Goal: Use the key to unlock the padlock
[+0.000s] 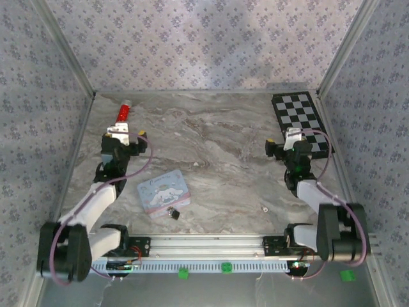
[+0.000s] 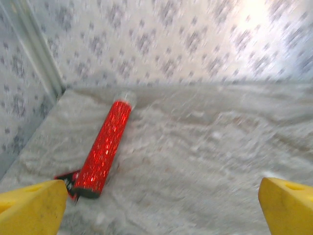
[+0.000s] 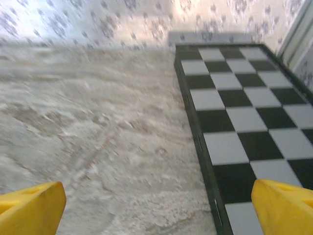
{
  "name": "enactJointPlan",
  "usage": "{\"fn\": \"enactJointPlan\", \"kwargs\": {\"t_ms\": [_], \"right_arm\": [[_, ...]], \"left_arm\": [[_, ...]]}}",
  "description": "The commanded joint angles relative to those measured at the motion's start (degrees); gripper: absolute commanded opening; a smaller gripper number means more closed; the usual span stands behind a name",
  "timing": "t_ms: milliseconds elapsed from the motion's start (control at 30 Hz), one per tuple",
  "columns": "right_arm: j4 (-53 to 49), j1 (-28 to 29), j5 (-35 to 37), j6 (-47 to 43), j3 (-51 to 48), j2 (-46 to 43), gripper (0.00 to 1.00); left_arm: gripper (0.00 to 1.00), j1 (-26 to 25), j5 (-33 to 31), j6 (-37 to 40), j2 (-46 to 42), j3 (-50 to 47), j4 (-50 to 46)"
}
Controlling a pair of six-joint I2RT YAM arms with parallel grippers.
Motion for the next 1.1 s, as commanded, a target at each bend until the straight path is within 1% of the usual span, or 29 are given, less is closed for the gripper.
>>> {"fn": "enactJointPlan", "kwargs": {"t_ms": [0,67,133,167,200,233,300,367,400,433,467,500,567,600,667,733,800,867,967,1067], "right_arm": [[-11.25,0.92,-2.18,3.59,3.41,-7.11,0.99],[-18.19,1.26,-1.99,6.66,6.30,-11.31,0.99],[-29.00,1.23,2.39,12.44,11.10,-14.41,0.99],[-35.35,1.04,5.97,16.41,14.57,-15.29,0.99],[-41.89,0.59,9.19,21.46,17.72,-15.78,0.99],[-48.58,0.23,10.23,27.97,20.54,-16.04,0.99],[-57.96,-1.70,9.44,33.46,25.13,-16.28,0.99],[-62.37,-4.73,4.68,36.76,27.19,-16.40,0.99],[-63.92,-6.66,1.06,37.47,27.74,-16.52,0.99],[-64.05,-8.38,-3.00,39.06,27.61,-16.60,0.99],[-64.10,-10.40,-8.01,39.41,27.34,-16.63,0.99],[-64.80,-12.20,-11.45,40.15,27.34,-16.46,0.99],[-68.31,-14.26,-15.03,40.59,28.09,-15.43,0.99],[-69.87,-14.57,-15.13,40.30,28.88,-14.61,0.99],[-73.34,-13.16,-15.25,38.35,30.40,-13.27,0.99],[-76.93,-10.20,-12.82,36.16,31.33,-12.90,0.99],[-79.88,-5.81,-8.82,35.96,32.16,-13.01,0.99],[-83.26,-1.24,-4.12,36.58,33.18,-12.71,0.99],[-87.67,5.33,0.34,38.56,33.89,-11.54,0.99],[-91.24,11.37,3.15,42.04,32.78,-10.23,0.99]], "left_arm": [[1.00,-0.82,3.52,-5.92,-6.82,2.32,-11.57],[1.00,-0.96,3.21,-12.65,-11.56,3.56,-17.21],[1.00,-0.93,-1.26,-21.67,-15.71,6.28,-27.04],[1.00,-0.93,-5.05,-26.42,-17.44,8.65,-34.43],[1.00,-0.91,-7.09,-29.61,-19.03,10.68,-40.18],[1.00,-0.78,-7.20,-30.17,-20.31,11.83,-43.36],[1.00,-0.72,-5.84,-29.99,-23.23,13.90,-48.51],[1.00,-0.31,-5.42,-32.16,-25.67,15.94,-53.63],[1.00,-0.27,-6.33,-35.20,-26.85,16.80,-56.32],[1.00,-0.04,-5.29,-34.88,-27.88,16.97,-56.64],[1.00,0.35,-0.53,-31.73,-29.12,16.11,-54.41],[1.00,0.49,4.25,-29.85,-30.05,15.13,-52.52],[1.00,0.49,12.25,-28.24,-30.49,14.16,-51.19],[1.00,0.50,15.53,-28.21,-29.64,14.27,-51.55],[1.00,0.50,19.41,-27.66,-26.66,15.63,-53.96],[1.00,0.49,21.55,-26.63,-22.82,17.58,-56.86],[1.00,0.41,24.14,-25.43,-18.50,19.88,-58.71],[1.00,-0.15,24.93,-25.00,-14.76,22.14,-60.51],[1.00,-1.95,26.22,-22.17,-9.44,25.42,-63.61],[1.00,-4.50,23.84,-18.99,-6.46,26.65,-64.86]]}}
